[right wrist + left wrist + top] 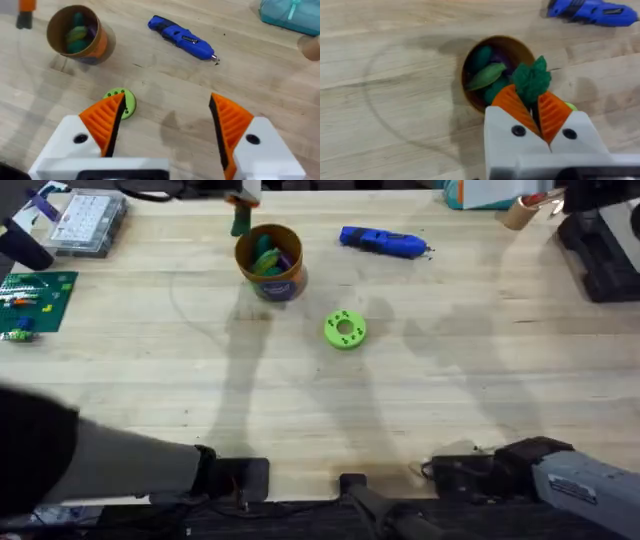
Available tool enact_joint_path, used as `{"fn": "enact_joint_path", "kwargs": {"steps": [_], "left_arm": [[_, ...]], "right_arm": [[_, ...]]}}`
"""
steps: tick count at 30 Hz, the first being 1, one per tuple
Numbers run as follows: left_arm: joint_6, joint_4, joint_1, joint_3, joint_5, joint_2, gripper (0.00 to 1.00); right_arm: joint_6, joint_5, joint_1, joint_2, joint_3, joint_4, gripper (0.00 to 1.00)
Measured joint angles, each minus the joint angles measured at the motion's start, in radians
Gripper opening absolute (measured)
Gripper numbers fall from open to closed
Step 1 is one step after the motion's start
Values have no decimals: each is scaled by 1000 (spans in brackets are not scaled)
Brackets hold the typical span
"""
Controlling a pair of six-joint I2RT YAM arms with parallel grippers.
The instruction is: Pick up the gripper from the table and insert it into the empty holder that is missing its gripper. Then pick up a screw, insert it into the mounting hole, and use the screwdriver to tighten it. Finally, clean up the table by picking up the vegetable and placing it into the bucket.
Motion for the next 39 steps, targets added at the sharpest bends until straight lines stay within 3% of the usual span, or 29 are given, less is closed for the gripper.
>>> {"fn": "enact_joint_path", "kwargs": {"steps": [11,14,17,20,29,39], "left_arm": [[-5,6,0,0,29,208,28],[-3,7,0,0,37,235,278],[-6,14,0,0,44,244,753],[-6,21,0,0,47,244,965],[13,-48,-1,-1,48,156,995],[104,-339,-1,3,37,-287,995]], "right_arm": [[0,0,0,0,0,0,996],[0,0,0,0,0,0,996],[0,0,0,0,0,0,996],[0,0,0,0,0,0,996],[0,0,0,0,0,-1,996],[0,0,0,0,0,0,996]]}}
